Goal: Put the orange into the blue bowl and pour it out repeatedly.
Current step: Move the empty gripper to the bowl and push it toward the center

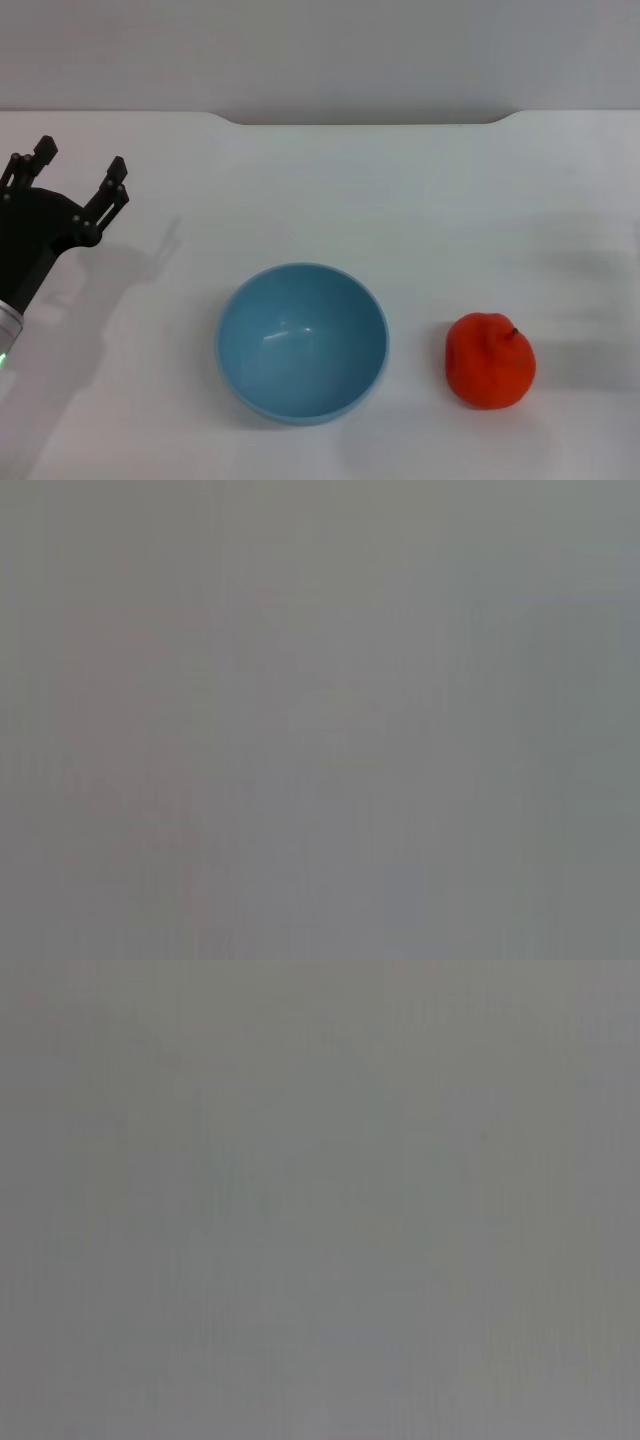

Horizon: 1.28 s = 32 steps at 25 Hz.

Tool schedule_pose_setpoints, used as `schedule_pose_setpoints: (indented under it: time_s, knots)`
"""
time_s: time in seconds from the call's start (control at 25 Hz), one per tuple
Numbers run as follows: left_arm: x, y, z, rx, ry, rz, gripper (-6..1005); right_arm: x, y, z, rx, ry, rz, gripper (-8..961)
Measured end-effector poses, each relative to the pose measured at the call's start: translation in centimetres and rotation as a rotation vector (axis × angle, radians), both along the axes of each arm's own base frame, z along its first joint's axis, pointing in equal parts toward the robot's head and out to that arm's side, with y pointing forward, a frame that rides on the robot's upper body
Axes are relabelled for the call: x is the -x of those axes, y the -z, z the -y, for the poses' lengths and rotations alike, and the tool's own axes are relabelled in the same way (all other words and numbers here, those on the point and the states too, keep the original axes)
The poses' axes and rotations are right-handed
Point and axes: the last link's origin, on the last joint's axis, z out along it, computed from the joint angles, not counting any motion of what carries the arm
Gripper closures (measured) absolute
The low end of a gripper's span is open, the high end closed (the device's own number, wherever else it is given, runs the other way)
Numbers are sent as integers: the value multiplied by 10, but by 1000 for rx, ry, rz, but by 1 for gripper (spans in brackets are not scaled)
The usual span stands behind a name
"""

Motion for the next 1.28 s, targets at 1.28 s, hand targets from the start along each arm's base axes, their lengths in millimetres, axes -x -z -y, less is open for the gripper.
schedule_pose_setpoints:
  time_s: [1.28]
  knots:
    - [-88, 12, -72, 414, 9, 102, 199, -9, 8, 18, 23, 37, -20, 486]
